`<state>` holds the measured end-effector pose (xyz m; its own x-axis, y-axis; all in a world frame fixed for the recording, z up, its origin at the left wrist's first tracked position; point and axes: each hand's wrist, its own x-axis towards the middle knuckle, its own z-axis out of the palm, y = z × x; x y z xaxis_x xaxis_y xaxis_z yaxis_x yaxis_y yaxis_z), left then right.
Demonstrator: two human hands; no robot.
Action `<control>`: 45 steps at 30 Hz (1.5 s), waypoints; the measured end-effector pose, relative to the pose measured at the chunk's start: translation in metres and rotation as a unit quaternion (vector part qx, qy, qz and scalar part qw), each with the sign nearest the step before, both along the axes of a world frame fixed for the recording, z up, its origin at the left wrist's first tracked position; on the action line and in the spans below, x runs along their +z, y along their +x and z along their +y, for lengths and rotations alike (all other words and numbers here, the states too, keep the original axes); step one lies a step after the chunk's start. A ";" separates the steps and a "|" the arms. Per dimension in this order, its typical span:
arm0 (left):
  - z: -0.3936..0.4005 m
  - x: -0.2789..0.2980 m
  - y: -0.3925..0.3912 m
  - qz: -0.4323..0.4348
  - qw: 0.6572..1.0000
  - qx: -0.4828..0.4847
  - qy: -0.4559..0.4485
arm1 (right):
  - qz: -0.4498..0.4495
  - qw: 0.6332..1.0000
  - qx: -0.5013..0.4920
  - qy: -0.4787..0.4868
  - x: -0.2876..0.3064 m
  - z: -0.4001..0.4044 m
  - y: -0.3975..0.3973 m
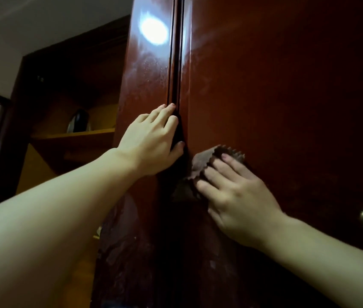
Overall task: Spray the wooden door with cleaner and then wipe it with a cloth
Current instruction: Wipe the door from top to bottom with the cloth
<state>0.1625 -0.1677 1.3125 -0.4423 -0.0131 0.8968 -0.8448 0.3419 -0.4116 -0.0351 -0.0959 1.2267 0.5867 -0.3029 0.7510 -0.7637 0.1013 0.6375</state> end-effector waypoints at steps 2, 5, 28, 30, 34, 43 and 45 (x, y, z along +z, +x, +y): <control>-0.001 -0.002 -0.009 0.014 1.000 0.009 -0.014 | 0.016 1.000 0.002 -0.012 -0.001 0.005 -0.011; 0.000 -0.003 -0.020 0.037 0.999 0.029 -0.023 | -0.044 0.995 -0.005 -0.088 0.028 0.012 -0.029; 0.025 -0.013 -0.102 0.043 0.993 -0.086 -0.067 | -0.107 0.988 -0.021 -0.106 -0.023 0.039 -0.063; 0.031 -0.013 -0.108 0.033 0.992 -0.097 -0.079 | -0.069 0.993 -0.031 -0.093 -0.024 0.046 -0.074; 0.041 -0.010 -0.123 0.010 0.988 -0.119 -0.100 | -0.117 0.982 -0.065 -0.133 0.019 0.062 -0.091; 0.053 -0.006 -0.151 0.007 0.986 -0.125 -0.109 | -0.119 0.986 -0.048 -0.105 -0.044 0.084 -0.129; 0.056 -0.007 -0.157 0.002 0.985 -0.130 -0.113 | -0.141 0.982 -0.049 -0.115 -0.028 0.090 -0.137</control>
